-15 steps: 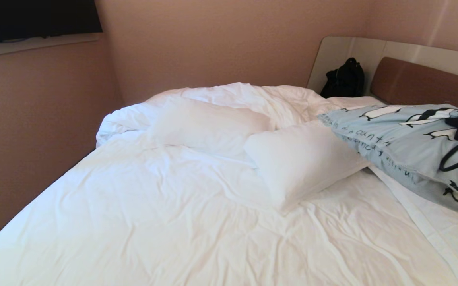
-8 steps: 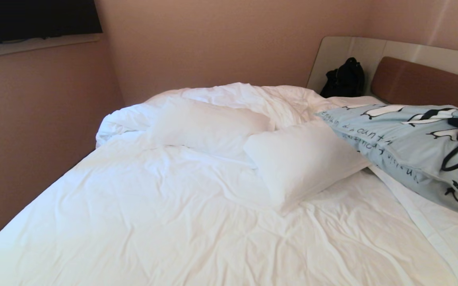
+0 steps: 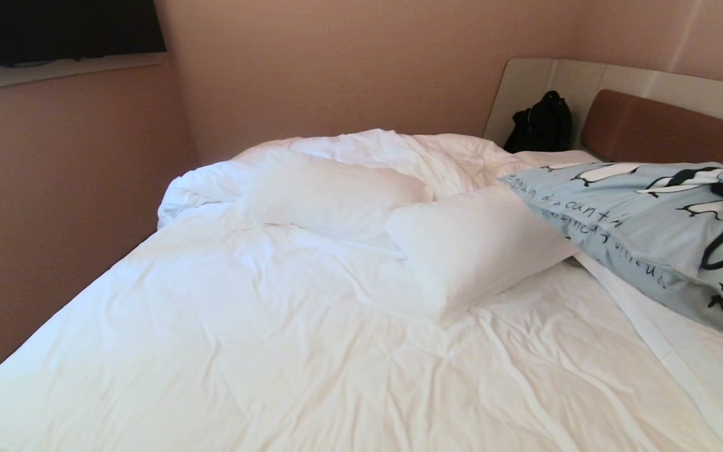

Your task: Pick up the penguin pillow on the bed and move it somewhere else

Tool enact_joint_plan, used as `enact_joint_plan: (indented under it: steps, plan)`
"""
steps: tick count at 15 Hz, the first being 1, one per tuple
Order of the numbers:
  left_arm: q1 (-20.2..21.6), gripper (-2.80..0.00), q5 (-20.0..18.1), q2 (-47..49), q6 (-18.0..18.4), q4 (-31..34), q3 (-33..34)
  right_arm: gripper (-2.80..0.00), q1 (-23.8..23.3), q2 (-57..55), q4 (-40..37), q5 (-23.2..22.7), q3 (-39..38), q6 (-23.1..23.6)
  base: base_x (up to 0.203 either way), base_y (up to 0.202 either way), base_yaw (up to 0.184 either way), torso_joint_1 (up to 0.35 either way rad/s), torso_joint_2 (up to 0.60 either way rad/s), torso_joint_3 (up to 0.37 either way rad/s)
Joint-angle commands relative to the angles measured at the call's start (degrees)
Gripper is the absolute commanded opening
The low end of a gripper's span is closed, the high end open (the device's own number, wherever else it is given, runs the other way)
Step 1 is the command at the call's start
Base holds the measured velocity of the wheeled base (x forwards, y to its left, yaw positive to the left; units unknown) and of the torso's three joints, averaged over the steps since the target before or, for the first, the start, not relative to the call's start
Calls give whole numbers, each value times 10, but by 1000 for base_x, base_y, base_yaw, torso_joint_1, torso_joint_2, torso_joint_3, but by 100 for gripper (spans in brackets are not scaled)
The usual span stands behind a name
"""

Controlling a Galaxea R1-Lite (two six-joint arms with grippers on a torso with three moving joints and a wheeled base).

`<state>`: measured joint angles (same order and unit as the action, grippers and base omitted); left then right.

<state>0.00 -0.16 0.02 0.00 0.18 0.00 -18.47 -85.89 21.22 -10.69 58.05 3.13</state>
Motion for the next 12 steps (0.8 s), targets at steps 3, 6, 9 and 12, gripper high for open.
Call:
enact_joint_plan:
  steps: [3,6,9,12]
  plan:
    - [0,-280,1,0,0,0,0,-280,3,5,0,0,-2,1,-194,0,1,2,3,5]
    - [0,-280,0,0,0,0,0,-280,3,12,0,0,-4,1,-194,0,1,2,4,2]
    - [0,-280,0,0,0,0,0,-280,3,17,0,0,-5,1,-193,0,1,0,2,4]
    - [0,-280,1,0,0,0,0,-280,4,20,0,0,-6,1,-193,0,1,2,5,4]
